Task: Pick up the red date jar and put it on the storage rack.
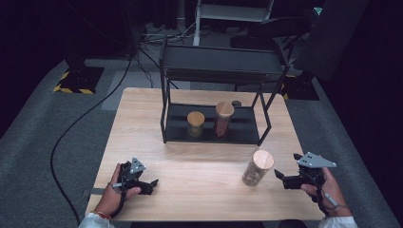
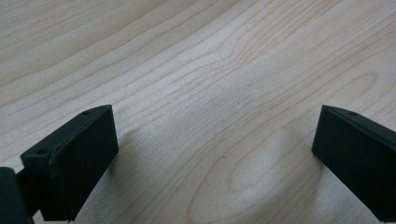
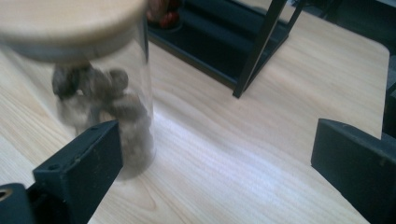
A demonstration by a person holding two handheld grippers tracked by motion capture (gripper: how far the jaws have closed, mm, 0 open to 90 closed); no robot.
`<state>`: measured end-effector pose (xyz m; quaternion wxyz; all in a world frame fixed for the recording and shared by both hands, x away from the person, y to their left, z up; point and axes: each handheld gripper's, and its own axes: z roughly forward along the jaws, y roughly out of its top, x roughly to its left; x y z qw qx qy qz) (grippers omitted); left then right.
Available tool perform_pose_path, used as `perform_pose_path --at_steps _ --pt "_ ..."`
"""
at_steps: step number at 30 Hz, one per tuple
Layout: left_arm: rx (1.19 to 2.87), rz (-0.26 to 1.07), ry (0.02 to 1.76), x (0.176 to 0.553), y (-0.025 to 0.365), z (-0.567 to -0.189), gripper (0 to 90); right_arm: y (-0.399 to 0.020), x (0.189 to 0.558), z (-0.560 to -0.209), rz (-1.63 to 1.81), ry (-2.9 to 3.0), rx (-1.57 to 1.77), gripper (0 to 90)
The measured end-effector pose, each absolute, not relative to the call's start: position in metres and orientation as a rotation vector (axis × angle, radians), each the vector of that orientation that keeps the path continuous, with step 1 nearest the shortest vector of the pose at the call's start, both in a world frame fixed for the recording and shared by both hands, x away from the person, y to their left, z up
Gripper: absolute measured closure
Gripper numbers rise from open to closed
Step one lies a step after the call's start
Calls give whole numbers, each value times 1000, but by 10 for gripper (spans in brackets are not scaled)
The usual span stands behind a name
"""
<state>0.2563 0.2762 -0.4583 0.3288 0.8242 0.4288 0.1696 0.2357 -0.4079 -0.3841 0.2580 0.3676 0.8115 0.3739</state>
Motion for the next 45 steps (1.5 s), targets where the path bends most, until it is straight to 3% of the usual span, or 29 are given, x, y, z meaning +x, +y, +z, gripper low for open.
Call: perform_pose_path --at_steps 25,45 --pt "2157 444 1122 256 276 -458 0 -423 255 -453 914 2237 1165 23" --pt "2157 444 1122 256 276 -458 0 -436 262 -466 959 2248 1261 3"
